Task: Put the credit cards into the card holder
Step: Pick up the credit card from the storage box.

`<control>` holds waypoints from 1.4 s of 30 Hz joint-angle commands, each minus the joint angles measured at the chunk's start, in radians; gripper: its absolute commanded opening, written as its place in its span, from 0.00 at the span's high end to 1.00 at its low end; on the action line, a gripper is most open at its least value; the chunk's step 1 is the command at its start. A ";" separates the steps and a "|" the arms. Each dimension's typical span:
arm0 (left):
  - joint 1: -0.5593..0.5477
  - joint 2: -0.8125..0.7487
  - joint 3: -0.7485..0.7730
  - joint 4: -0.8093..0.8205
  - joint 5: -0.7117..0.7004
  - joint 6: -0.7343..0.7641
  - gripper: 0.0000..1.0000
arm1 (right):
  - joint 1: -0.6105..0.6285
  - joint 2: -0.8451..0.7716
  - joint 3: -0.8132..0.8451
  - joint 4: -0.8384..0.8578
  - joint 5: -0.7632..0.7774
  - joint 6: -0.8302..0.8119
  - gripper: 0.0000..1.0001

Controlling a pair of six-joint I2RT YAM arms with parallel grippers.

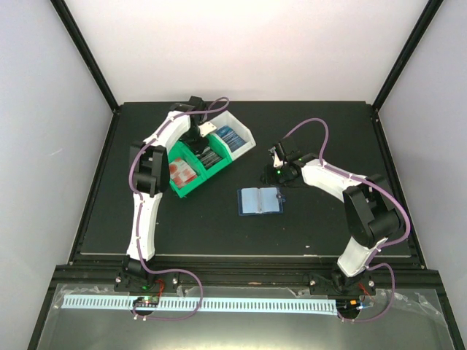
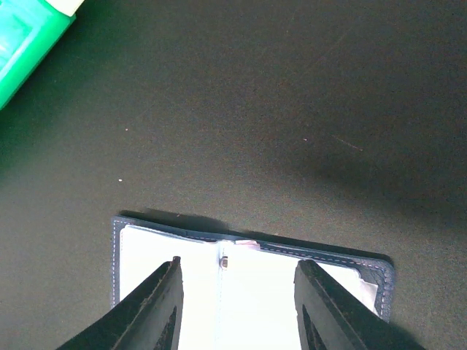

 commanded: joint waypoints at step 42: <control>0.058 -0.056 0.052 -0.045 0.042 -0.026 0.64 | -0.002 0.013 0.004 0.012 -0.010 0.003 0.56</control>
